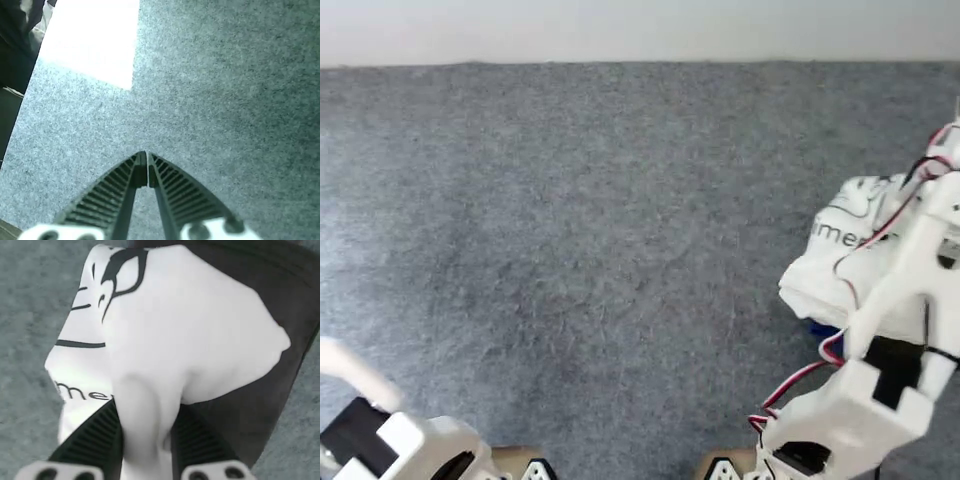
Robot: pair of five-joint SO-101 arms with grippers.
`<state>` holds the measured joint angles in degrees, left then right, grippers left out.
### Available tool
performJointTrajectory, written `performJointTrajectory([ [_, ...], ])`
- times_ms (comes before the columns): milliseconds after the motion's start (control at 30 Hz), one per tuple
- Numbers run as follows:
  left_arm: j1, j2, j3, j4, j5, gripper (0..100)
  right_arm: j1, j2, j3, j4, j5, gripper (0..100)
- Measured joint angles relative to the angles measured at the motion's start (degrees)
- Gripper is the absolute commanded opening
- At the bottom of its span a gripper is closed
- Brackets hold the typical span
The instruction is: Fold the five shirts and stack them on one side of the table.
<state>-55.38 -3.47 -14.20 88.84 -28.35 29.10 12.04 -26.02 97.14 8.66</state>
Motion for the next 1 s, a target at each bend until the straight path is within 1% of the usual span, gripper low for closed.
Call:
performJointTrajectory([
  [33, 0.3, 0.0, 0.0, 0.0, 0.0, 2, 1.1, 1.2, 0.0, -1.2, 1.6, 2.5],
  [100, 0.4, 0.0, 0.0, 0.0, 0.0, 2, 3.3, 3.1, 0.0, -3.2, 4.8, 9.6],
  [233, 0.4, 0.0, 0.0, 0.0, 0.0, 2, 6.1, 3.5, -0.2, -4.2, 9.8, 35.3],
  [300, 0.4, 0.0, 0.0, 0.0, 0.0, 2, 6.9, 3.3, -1.6, -4.2, 10.4, 44.8],
  [367, 0.4, 0.0, 0.0, 0.0, 0.0, 2, 7.3, 1.5, -3.4, -3.6, 10.7, 47.2],
  [467, 0.4, 0.0, 0.0, 0.0, 0.0, 2, 7.2, -1.9, -5.3, -2.2, 10.7, 43.5],
  [567, 0.4, 0.0, 0.0, 0.0, 0.0, 2, 6.0, -4.0, -5.6, 0.4, 11.0, 33.8],
  [633, 0.4, 0.0, 0.0, 0.0, 0.0, 2, 4.1, -4.6, -5.6, 2.7, 11.1, 22.2],
  [733, 0.4, 0.0, 0.0, 0.0, 0.0, 2, 1.6, -4.6, -5.4, 3.3, 11.2, 0.4],
  [767, 0.4, 0.0, 0.0, 0.0, 0.0, 2, 1.2, -4.6, -4.8, 3.3, 11.2, 0.9],
  [800, 0.4, 0.0, 0.0, 0.0, 0.0, 2, 1.1, -4.6, -4.5, 3.3, 11.2, 4.6],
  [833, 0.4, 0.0, 0.0, 0.0, 0.0, 2, 0.7, -4.6, -3.6, 3.3, 11.2, 5.6],
  [967, 0.4, 0.0, 0.0, 0.0, 0.0, 2, -0.1, -4.6, 2.9, 3.3, 11.1, 0.5],
  [1000, 0.4, 0.0, 0.0, 0.0, 0.0, 2, -0.6, -4.6, 4.5, 3.3, 11.1, 1.1],
])
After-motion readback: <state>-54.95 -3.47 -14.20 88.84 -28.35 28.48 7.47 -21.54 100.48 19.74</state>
